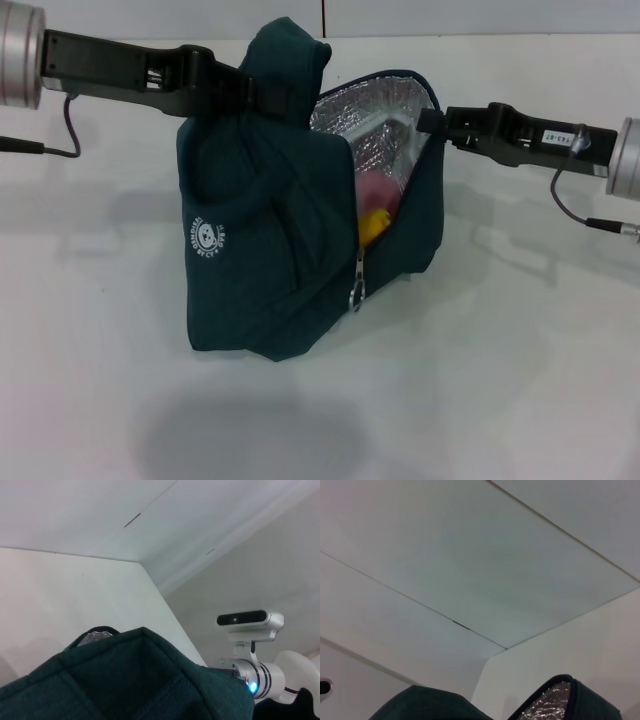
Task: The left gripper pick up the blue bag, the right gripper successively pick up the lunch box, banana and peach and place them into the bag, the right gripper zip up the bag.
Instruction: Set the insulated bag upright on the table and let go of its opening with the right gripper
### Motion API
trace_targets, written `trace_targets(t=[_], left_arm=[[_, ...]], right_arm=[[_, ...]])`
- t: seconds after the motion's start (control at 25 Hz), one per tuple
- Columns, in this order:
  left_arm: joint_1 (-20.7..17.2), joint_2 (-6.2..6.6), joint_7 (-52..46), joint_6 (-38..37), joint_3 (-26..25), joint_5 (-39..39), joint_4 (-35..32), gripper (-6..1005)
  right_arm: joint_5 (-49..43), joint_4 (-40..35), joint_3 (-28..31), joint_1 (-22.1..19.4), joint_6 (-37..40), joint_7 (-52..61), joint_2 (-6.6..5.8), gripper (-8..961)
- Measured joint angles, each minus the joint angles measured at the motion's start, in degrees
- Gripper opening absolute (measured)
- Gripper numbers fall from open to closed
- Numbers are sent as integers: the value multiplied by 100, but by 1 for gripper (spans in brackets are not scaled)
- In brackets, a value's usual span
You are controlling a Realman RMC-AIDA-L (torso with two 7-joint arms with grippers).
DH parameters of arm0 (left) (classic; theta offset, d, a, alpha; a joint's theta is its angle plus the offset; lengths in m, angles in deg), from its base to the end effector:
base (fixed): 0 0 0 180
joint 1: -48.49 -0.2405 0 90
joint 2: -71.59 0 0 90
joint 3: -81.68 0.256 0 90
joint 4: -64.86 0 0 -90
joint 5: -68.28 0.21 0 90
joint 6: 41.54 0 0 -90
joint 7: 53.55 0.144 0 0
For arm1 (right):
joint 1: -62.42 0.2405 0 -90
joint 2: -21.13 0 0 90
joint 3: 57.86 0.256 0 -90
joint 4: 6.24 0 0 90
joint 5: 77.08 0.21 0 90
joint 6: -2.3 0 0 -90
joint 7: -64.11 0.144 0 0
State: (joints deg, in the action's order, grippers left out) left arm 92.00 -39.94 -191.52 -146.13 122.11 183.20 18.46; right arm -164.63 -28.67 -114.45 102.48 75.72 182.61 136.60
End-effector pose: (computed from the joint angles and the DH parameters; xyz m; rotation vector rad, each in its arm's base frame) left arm -0.1734 0.3735 0.0711 2.5845 1.4471 0.6503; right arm 0.2129 0.3887 -0.0220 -2.3405 1.6475 1.0597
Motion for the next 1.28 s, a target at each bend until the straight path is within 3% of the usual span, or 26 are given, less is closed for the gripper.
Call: trace_targets(t=[0.28, 0.64, 0.88, 1.08, 1.28], left_arm=[[-4, 0, 16, -1, 0, 0, 0, 41], [-44, -33, 42, -10, -1, 0, 1, 41], [6, -71, 42, 9, -3, -195, 286, 41], [14, -186, 55, 187, 2, -214, 601, 41], [160, -337, 145, 567, 44, -114, 1079, 41]], right_arm=[[7, 9, -1, 20, 2, -2, 1, 118], [782, -31, 7, -89, 679, -649, -40, 44], [1200, -856, 44, -537, 1421, -802, -75, 29], [1263, -1341, 89, -858, 1800, -809, -122, 28], [1195, -1223, 45, -931, 1814, -933, -152, 30]])
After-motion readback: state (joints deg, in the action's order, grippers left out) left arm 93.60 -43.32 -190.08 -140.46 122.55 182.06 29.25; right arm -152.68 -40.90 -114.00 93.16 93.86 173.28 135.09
